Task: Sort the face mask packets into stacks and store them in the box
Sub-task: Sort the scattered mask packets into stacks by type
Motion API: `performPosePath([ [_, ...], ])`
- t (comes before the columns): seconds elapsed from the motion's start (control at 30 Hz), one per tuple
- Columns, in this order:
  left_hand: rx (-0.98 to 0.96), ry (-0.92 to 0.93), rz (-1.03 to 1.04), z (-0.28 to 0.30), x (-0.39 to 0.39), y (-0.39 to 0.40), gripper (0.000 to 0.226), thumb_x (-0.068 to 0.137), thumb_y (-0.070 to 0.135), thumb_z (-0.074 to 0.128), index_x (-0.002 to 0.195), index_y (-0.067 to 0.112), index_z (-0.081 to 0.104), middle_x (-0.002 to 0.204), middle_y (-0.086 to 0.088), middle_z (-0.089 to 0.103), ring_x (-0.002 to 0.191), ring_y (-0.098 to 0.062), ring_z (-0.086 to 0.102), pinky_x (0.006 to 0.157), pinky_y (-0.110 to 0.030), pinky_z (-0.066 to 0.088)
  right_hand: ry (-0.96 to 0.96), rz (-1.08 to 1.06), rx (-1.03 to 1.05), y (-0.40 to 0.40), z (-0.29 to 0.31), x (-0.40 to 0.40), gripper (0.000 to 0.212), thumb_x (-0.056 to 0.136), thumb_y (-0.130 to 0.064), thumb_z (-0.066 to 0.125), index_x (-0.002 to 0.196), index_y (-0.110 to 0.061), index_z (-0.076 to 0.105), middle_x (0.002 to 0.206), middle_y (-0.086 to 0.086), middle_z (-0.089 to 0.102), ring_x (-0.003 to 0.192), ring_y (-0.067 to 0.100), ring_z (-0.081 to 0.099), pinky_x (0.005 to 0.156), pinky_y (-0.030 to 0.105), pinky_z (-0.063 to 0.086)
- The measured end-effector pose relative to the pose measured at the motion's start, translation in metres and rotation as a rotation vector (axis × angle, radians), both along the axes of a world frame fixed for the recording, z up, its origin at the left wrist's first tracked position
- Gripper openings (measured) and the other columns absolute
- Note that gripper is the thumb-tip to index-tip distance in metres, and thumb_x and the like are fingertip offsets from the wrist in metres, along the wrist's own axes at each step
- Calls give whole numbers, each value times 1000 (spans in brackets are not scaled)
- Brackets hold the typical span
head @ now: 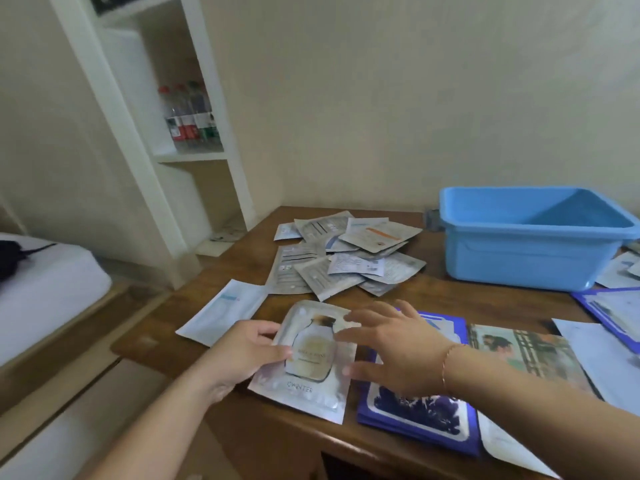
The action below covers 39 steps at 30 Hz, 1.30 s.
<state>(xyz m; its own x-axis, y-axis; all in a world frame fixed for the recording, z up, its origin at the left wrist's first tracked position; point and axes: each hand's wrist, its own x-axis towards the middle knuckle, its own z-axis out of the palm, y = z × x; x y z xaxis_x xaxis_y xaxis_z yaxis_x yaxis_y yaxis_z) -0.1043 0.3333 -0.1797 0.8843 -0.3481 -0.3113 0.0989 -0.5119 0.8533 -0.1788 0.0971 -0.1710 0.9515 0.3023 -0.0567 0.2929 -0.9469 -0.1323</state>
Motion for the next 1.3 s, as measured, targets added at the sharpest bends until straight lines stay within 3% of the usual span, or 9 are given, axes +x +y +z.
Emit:
performPosePath([
  [0.13,436,-386,-49,1,-4,-9,61,83,50,70,138,33,49,77,7,64,79,-7,63,70,-23,49,43,-17,-21,12,-7,6,60,86,-69,42,141,-47,33,155,-13,26,144,16,18,116,58,5],
  [0.23,652,-580,-119,-3,-8,-12,69,84,63,59,144,37,37,114,16,55,112,-8,51,90,-29,48,30,-42,-41,13,-7,9,72,80,-76,44,143,-44,32,153,-13,29,143,15,23,117,57,7],
  [0.33,639,-636,-246,-9,-6,-14,64,89,63,50,145,40,31,146,21,30,136,-10,26,108,-34,32,20,-62,-46,13,-7,10,77,77,-78,44,143,-40,33,152,-14,31,141,15,28,118,55,7],
  [0.57,677,-557,-394,-21,5,-24,63,98,58,34,154,41,12,160,27,1,147,-5,-9,118,-43,3,37,-102,-29,8,-8,13,78,76,-80,42,142,-38,38,149,-14,34,140,14,27,118,56,7],
  [0.7,581,-615,-348,-15,15,-22,49,99,51,42,146,41,33,152,27,23,144,-4,8,115,-38,12,7,-80,-1,4,-5,19,70,82,-76,38,140,-38,41,148,-13,36,139,14,27,118,49,13],
  [0.87,547,-920,-132,-9,68,-41,44,96,16,54,138,31,50,139,13,48,130,-11,37,109,-31,32,-167,-103,-104,-10,6,65,46,97,-55,28,129,-34,54,152,-6,31,143,21,19,115,41,23],
  [1.03,675,-1097,-307,-6,118,-63,43,97,18,54,137,33,53,141,9,50,132,-15,37,110,-36,25,-36,-89,-146,-19,-4,97,56,98,-58,15,141,-36,44,160,-10,18,149,21,-2,119,49,8],
  [1.2,575,-1231,-421,-10,133,-59,28,97,25,56,119,34,69,123,15,67,120,-13,51,106,-36,29,-77,-49,-66,-23,-7,96,71,89,-67,4,141,-37,42,157,-13,26,150,18,2,120,46,7],
  [1.3,420,-1340,-317,-11,132,-50,25,86,12,68,105,27,76,103,10,75,102,-15,64,95,-41,46,-197,-101,39,-25,0,97,54,94,-60,32,141,-35,40,151,-13,37,147,14,16,118,36,16],
])
